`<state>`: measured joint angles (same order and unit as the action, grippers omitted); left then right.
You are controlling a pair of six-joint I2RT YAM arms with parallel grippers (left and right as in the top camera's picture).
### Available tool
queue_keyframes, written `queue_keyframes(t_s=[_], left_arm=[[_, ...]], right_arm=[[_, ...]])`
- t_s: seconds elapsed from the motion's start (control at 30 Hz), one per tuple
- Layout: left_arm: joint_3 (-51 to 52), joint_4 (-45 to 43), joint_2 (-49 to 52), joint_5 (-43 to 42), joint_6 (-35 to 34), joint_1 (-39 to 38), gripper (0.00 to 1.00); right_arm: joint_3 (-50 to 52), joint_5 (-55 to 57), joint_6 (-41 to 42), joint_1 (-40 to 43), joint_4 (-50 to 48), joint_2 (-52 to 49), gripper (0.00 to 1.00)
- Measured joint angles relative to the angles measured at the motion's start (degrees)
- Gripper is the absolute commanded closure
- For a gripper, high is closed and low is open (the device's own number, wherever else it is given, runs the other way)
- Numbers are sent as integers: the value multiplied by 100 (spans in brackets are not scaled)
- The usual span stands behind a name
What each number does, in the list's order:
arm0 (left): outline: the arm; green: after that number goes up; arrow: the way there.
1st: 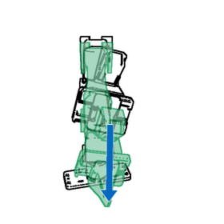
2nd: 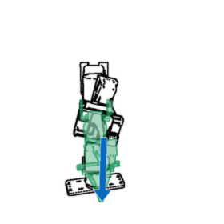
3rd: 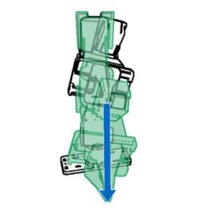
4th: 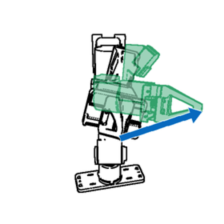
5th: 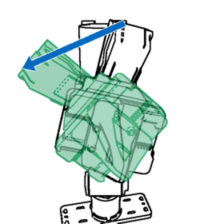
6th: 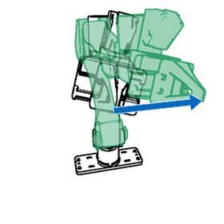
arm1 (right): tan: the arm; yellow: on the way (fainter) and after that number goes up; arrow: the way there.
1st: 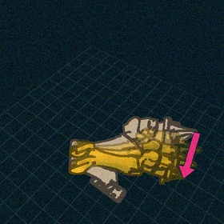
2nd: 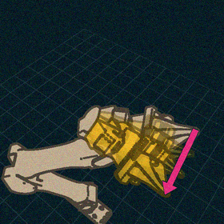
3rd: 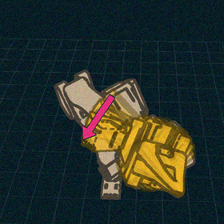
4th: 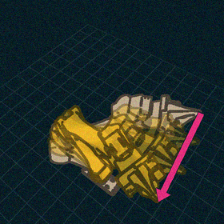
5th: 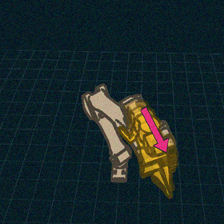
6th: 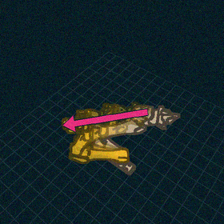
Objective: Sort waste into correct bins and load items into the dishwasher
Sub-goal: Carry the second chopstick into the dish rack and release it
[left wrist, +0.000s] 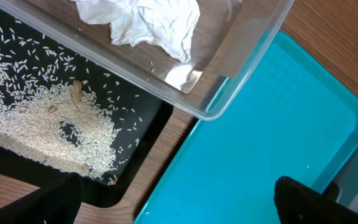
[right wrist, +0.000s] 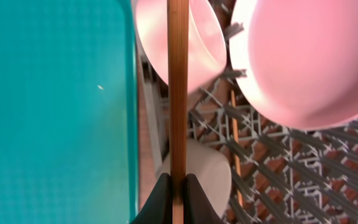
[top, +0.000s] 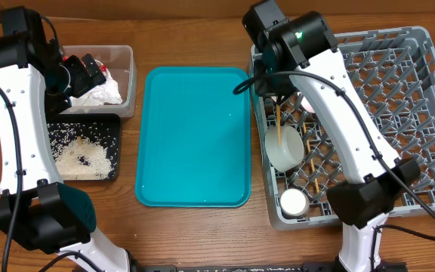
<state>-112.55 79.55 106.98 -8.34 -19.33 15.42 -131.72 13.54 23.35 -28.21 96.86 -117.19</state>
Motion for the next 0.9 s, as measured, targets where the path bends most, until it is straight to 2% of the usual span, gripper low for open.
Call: queue_keyframes(t_s=[0.13,0.33,0.6,0.8,0.9], left_arm=[[0,-2,0,2,0,0,0],[0,-2,0,2,0,0,0],[0,-2,0,2,0,0,0],[0,0,0,2,0,0,0],[0,0,0,0,0,0,0]], right_arm=[[909,-4,42,149,2,638,96],[2522,90,155,894,-234,1663,96],[4428,376,195,968,-1287,1582,94],[4986,492,173,1113,-1532,1569,93],[5012,546,157,1294,-1537,1569,84]])
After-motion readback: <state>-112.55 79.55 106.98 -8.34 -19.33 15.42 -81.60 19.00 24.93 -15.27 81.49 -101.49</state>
